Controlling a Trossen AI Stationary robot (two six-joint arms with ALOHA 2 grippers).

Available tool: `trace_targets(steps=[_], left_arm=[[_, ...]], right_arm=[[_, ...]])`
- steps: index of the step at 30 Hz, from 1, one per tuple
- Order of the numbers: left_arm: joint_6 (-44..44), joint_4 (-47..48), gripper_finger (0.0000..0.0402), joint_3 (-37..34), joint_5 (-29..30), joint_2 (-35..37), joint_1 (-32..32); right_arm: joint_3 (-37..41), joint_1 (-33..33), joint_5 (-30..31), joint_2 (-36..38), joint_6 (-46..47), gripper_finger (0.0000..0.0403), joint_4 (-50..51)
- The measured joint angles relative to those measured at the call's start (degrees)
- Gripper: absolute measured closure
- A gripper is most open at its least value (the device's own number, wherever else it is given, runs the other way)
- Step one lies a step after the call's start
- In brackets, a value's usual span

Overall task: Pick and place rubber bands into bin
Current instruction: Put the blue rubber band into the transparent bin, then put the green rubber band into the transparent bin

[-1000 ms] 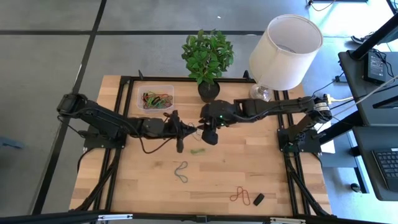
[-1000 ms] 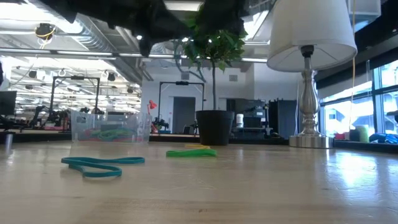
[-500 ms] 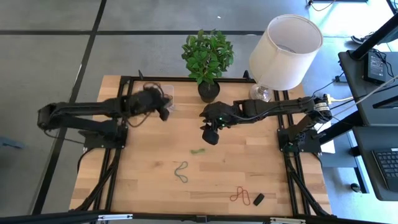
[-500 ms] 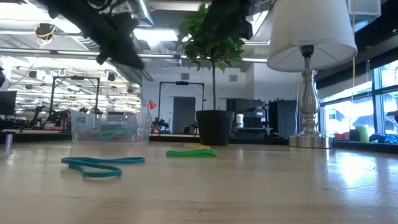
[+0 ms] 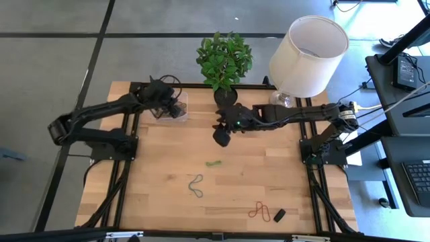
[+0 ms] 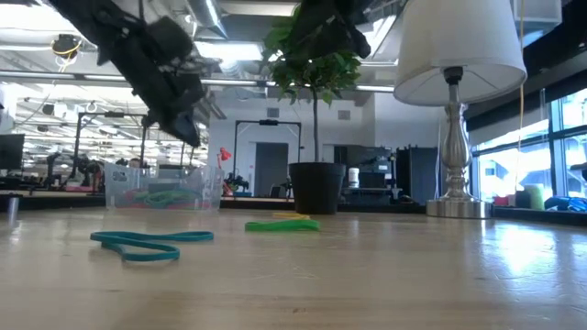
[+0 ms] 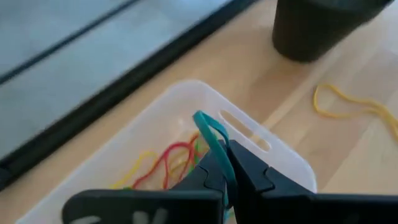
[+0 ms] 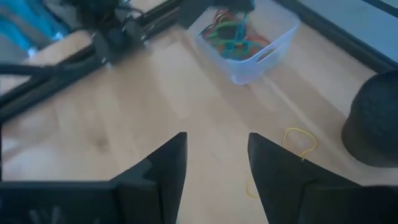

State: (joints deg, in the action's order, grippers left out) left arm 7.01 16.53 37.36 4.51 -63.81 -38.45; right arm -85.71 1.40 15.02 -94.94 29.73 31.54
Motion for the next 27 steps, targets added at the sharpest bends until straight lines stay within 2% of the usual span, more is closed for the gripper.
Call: trace_targets(steps=[5,8,14,20,27], left_arm=[[-2.3,-0.2,0.0374,0.2,-9.8,-5.1,-3.4],[-4.5,0.7,0.0345,2.0,-11.6,-7.8,-4.7],[-10.1,6.5,0.0283,7.4,-9.1,-9.6,-5.3],[-12.9,16.4,0.0251,14.2,-5.7,-9.6,-5.3],[-12.3,24.8,0.0247,18.6,-5.5,-9.6,-4.5]], right_arm=[[0.0,-0.9,1.6,0.0,3.1,0.023,-0.3],[0.0,-0.9,3.3,0.0,4.8,0.023,-0.5],[0.0,-0.9,5.1,0.0,7.6,0.023,-0.1],[0.0,-0.9,5.1,0.0,7.5,0.023,3.7],[0.0,-0.3,4.9,0.0,12.0,0.0231,24.2]])
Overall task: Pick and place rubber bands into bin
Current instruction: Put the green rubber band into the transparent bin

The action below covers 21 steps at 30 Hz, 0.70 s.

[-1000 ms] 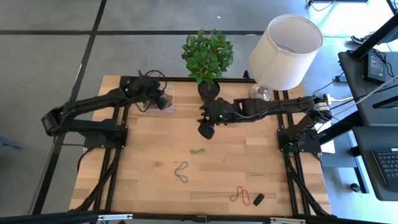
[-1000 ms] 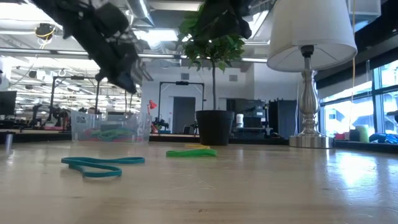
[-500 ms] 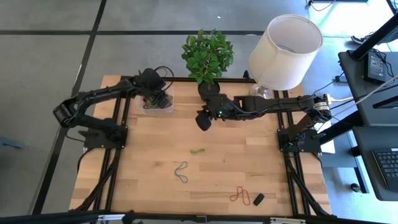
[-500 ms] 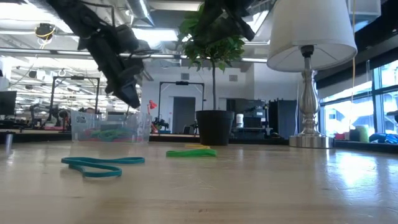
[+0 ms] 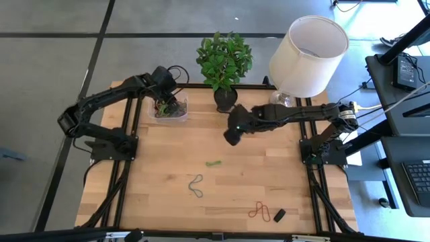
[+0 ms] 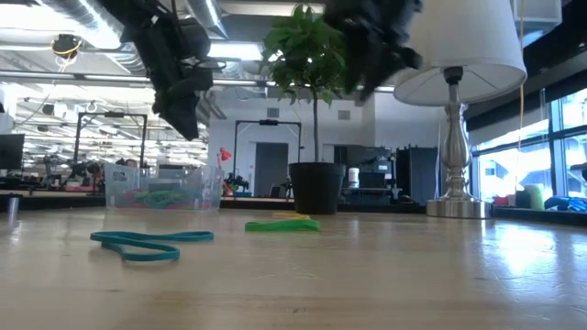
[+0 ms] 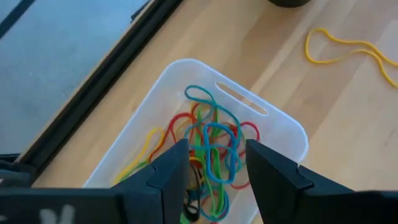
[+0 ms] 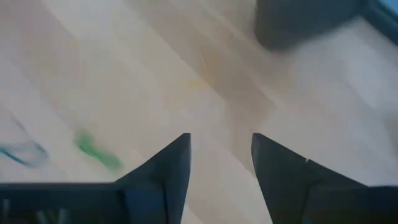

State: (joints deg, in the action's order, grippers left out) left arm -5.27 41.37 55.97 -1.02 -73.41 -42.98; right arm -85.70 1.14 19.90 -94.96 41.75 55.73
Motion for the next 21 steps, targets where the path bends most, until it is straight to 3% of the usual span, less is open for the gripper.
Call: trace_targets(steps=[5,11,21], left_arm=[[0.0,2.4,0.0247,0.2,6.2,0.0,3.3],[1.2,3.9,0.0247,0.2,8.2,0.0,13.1],[16.7,3.4,0.0247,5.2,20.1,-0.6,37.5]], right_arm=[[6.2,1.4,-1.3,0.5,0.0,0.025,7.9],[20.9,1.7,-9.0,3.8,-0.1,0.0287,4.9],[44.9,5.1,-14.2,25.5,0.1,0.033,-8.0]])
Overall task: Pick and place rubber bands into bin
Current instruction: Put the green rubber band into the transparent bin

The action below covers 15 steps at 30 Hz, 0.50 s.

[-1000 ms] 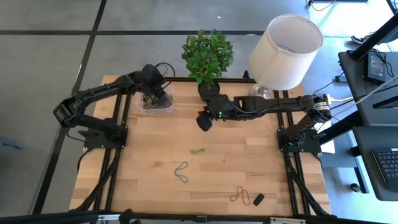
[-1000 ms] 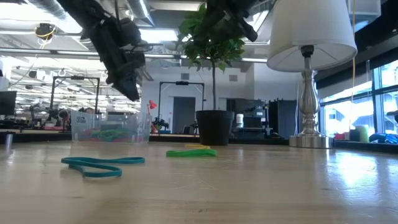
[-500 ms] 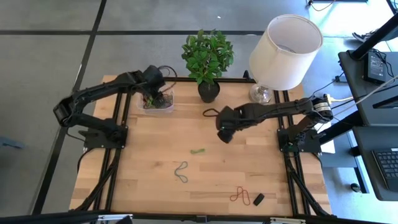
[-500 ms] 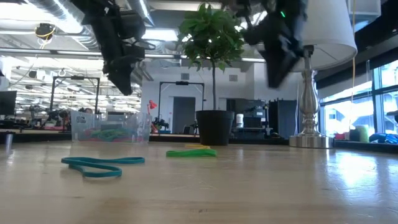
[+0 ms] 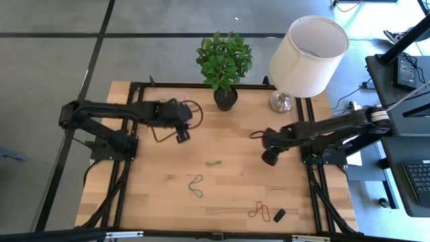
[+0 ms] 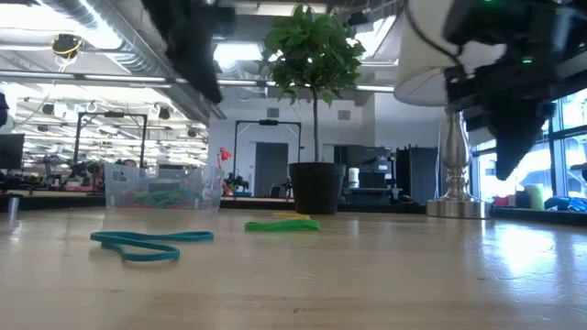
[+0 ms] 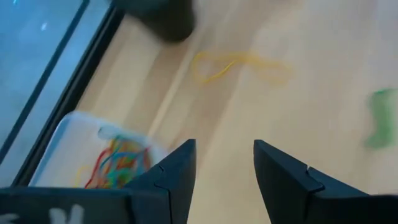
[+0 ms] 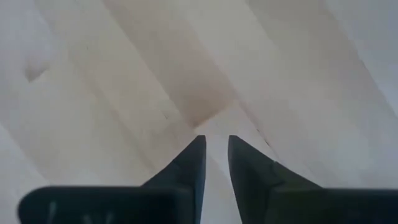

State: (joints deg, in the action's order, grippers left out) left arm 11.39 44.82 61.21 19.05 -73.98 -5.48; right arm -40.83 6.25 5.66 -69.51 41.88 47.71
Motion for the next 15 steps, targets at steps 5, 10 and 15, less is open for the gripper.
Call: trace_targets(steps=[5,10,15], left_arm=[[3.0,-0.2,0.0247,6.0,3.4,-4.9,9.9],[3.1,-0.1,0.0247,13.2,6.4,-15.4,15.6],[4.1,-0.1,0.0247,20.6,4.9,-27.2,15.9]], right_arm=[[7.0,0.7,0.1,12.7,-0.4,0.0338,-0.4],[11.1,0.7,0.1,22.0,-1.7,0.0339,-1.9],[12.0,0.7,-0.2,27.3,-1.9,0.0339,-2.2]])
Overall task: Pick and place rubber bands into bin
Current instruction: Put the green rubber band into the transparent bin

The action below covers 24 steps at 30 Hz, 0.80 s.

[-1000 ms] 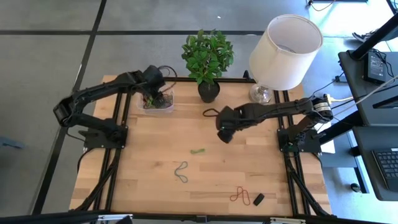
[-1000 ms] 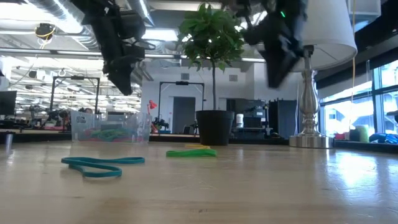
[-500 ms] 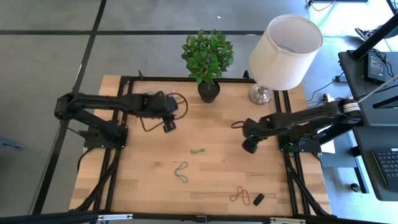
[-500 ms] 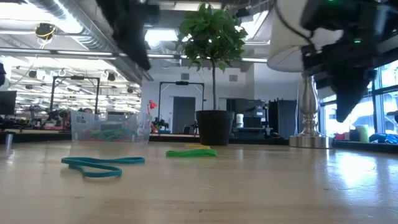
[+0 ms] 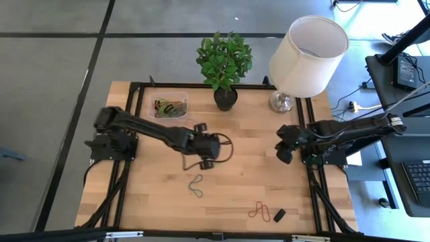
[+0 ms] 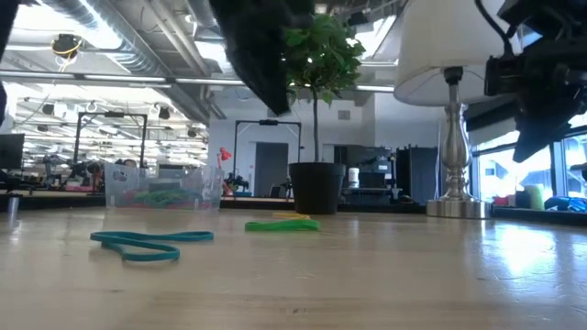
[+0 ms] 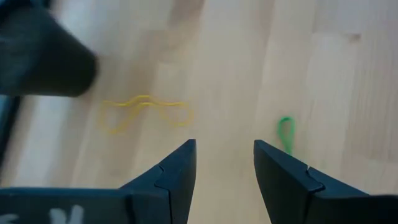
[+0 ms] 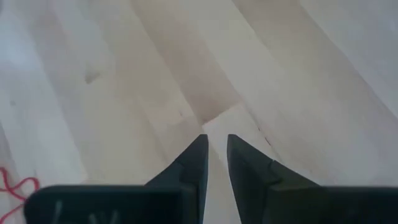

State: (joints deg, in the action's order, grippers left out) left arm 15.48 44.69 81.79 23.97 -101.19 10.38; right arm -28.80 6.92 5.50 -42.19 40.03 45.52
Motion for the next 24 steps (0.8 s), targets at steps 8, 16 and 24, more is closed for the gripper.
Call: trace_targets(steps=[8,16,24], left_arm=[[2.0,0.2,0.0247,8.2,-11.3,-14.0,-2.3],[2.3,-0.5,0.0247,8.8,-18.9,-19.9,-1.7],[1.3,0.6,0.0305,9.1,-19.6,-23.3,-1.6]], right_arm=[[0.0,0.0,-0.2,2.7,-1.4,0.0339,-0.6],[0.0,0.0,-0.2,2.5,0.1,0.0339,-1.9],[0.0,0.0,-0.2,2.5,0.5,0.0339,-3.6]])
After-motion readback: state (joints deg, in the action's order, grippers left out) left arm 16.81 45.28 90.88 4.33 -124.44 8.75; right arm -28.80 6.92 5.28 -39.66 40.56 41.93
